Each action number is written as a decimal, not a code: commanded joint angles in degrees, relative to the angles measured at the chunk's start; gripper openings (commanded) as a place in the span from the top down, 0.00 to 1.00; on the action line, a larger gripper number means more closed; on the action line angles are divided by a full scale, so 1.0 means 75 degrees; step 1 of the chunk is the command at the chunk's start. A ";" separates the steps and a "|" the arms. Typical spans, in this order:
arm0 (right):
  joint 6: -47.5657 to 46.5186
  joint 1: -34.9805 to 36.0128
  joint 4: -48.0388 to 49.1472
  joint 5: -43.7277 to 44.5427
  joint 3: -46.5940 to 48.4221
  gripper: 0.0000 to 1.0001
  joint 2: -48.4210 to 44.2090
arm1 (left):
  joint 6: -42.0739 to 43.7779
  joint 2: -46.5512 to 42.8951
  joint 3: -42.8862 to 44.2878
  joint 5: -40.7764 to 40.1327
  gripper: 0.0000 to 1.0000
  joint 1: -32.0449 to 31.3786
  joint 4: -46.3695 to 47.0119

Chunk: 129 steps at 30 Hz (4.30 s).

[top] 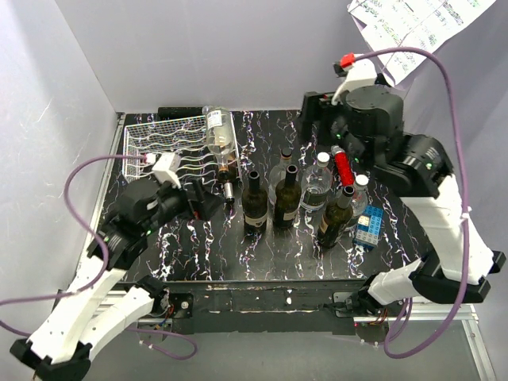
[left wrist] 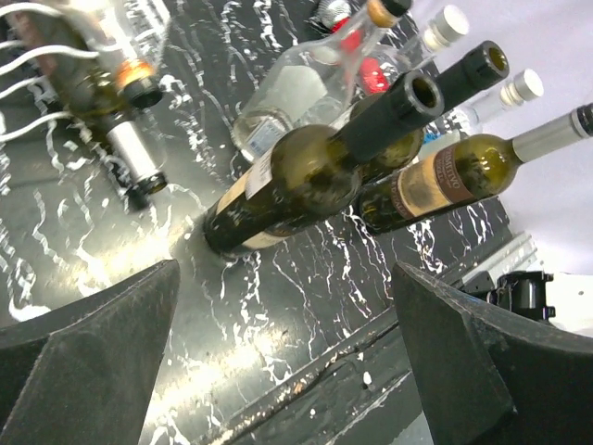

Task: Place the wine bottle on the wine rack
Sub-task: Move the wine bottle to the center of the board, then pick up the wine bottle from the center of the board.

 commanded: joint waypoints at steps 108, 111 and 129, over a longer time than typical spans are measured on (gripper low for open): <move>-0.0502 0.0621 -0.0396 -0.4781 -0.0664 0.08 0.0409 | 0.1368 -0.1052 0.0427 -0.3952 0.02 -0.1673 0.0542; -0.0619 0.1079 -0.0267 -0.4405 -0.0499 0.08 0.0913 | 0.0748 -0.1345 0.0919 -0.4455 0.02 -0.1673 -0.0043; -0.1193 0.2721 -0.0139 -0.2317 0.1483 0.13 0.4347 | -0.0391 -0.2224 0.2374 -0.5465 0.02 -0.1673 -0.1674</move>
